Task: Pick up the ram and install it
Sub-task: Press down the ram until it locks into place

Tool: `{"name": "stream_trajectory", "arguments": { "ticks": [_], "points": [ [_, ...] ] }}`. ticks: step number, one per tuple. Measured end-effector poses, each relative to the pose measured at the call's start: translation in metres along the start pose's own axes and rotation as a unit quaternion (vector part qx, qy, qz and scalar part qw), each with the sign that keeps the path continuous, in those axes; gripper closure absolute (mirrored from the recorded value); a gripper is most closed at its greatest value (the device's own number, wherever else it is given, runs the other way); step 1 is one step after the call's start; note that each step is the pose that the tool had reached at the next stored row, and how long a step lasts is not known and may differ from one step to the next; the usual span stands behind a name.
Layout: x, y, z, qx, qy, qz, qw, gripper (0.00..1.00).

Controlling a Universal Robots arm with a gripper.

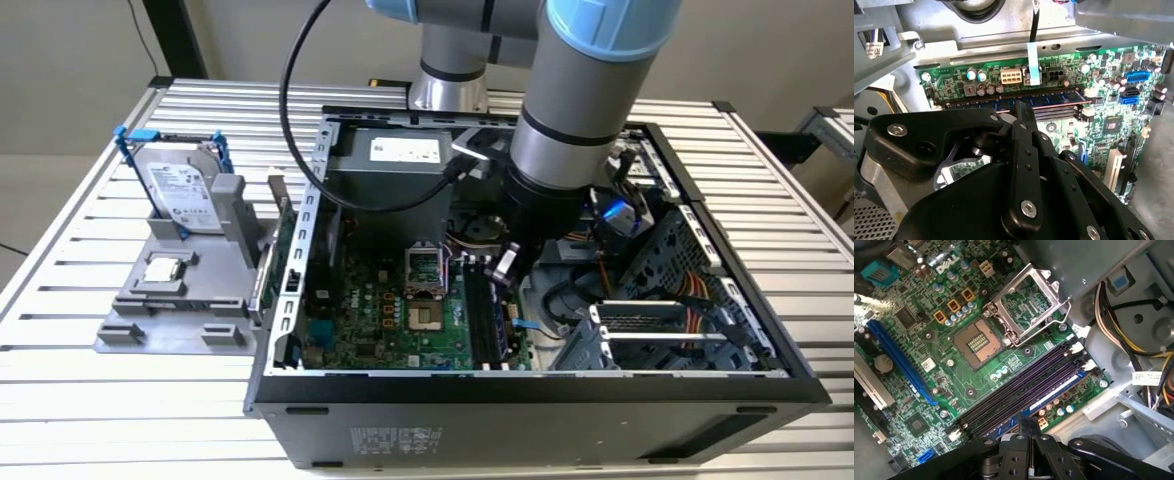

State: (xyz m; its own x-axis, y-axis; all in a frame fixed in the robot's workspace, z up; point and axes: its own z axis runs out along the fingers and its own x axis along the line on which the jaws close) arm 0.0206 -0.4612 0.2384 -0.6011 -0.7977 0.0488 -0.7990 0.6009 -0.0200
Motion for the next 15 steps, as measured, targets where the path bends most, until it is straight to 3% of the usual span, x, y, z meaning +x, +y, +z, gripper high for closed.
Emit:
{"name": "stream_trajectory", "arguments": {
  "ticks": [7, 15],
  "points": [
    [0.0001, 0.0003, 0.0012, 0.0014, -0.0005, -0.028, 0.9996, 1.00],
    [0.0001, 0.0005, 0.0021, 0.0028, -0.0011, -0.057, 0.9984, 1.00]
  ]
}}
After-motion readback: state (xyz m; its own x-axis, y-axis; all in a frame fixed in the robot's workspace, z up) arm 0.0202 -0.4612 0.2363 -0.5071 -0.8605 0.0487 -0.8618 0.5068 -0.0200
